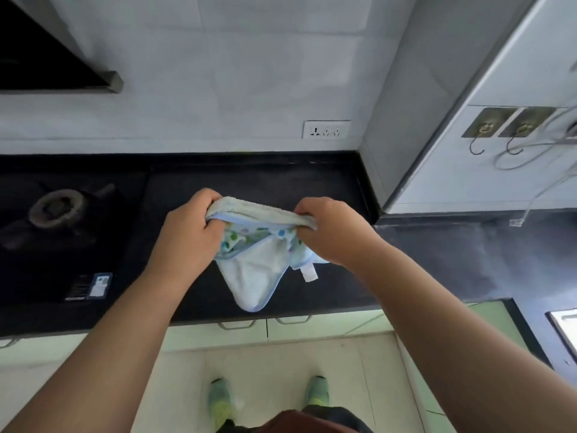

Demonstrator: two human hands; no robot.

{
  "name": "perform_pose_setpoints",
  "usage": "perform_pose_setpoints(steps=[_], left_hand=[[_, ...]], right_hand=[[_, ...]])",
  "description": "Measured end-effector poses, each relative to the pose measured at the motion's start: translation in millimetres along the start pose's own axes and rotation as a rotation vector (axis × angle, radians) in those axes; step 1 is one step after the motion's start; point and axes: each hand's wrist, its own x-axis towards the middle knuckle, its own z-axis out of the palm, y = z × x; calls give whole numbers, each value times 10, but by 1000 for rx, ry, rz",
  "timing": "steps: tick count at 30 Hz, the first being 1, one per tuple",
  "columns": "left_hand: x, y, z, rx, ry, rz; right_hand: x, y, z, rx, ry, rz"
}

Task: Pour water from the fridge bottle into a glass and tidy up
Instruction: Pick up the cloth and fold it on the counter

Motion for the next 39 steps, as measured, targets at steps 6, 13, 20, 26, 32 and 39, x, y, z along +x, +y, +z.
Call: perform_pose_setpoints(steps=[6,13,20,26,32,39], left_hand=[[248,-13,-170,109,78,125],[579,-159,-334,259,47,97],[854,-614,-556,316,44,-115],[936,-1039,-654,278,28,-238],[921,-901,-411,-436,98,-458],[784,-751,-438,-198,326,-172]], right_hand=[[27,80,-244,134,21,31],[140,-16,-441,269,173,-22],[291,28,-629,347,325,27],[424,112,-546,326,335,84],[541,105,-398,671,285,217],[453,152,-336,745,418,195]])
